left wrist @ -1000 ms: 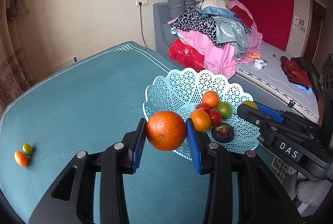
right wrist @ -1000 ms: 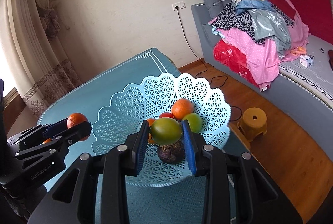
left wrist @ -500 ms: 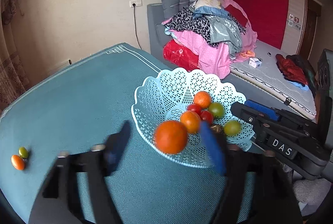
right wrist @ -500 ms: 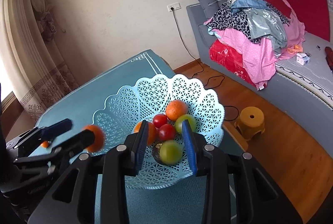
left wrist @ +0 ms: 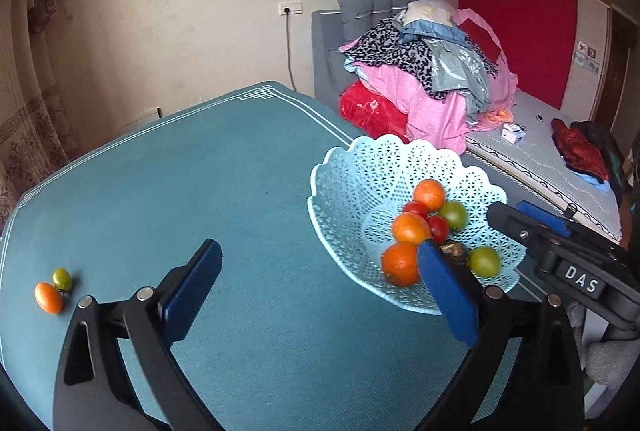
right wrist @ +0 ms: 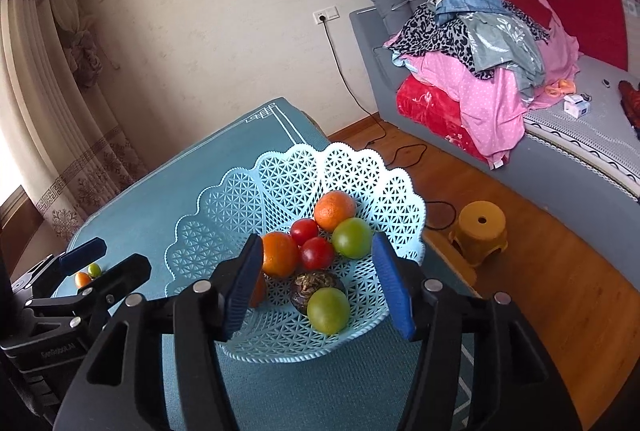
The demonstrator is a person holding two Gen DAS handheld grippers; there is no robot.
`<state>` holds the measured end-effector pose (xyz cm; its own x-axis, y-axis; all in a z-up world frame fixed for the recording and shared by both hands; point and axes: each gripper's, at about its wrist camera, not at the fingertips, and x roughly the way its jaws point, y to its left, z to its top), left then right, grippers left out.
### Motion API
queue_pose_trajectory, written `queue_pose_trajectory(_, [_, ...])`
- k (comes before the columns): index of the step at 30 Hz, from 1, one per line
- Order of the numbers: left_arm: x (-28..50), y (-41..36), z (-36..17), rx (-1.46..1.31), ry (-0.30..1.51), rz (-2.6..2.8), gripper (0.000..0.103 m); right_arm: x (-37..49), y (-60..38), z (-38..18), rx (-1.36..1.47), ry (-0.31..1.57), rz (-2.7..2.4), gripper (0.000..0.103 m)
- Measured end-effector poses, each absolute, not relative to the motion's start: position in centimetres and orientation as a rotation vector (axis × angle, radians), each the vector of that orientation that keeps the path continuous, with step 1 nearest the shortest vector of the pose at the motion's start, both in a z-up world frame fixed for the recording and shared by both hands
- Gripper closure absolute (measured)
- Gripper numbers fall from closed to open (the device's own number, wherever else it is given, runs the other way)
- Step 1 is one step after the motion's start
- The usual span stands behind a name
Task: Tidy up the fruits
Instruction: 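Open the right gripper over the basket while the left gripper releases the orange, then move both open grippers back toward the last oval orange and green tomato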
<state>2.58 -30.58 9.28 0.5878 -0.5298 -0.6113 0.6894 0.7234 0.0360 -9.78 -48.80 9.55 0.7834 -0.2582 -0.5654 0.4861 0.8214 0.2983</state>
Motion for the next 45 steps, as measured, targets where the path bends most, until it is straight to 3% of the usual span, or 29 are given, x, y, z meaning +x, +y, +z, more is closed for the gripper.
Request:
queue_pose_trajectory(3, [3.1,-29.9,9.1,0.281,0.61,-0.687,0.003,-9.9,-48.8,9.5,0.456,0.53,-0.421,0.04])
queue_pose_trajectory(23, [7.5,-22.0,8.2,0.232,0.626,-0.432,0.003,-8.3,-44.5,10.3,0.382,0.526,-0.352,0.039])
queue_pose_trajectory(27, [8.3,-20.3,8.1,0.234,0.615,-0.376,0.003,-7.7,-43.2,10.4,0.369,0.528,-0.324,0.028])
queue_pose_trajectory(45, [11.7,-12.0,6.4,0.208,0.641,-0.18,0.003,-3.1,-34.4,9.6,0.256,0.591,-0.138,0.026])
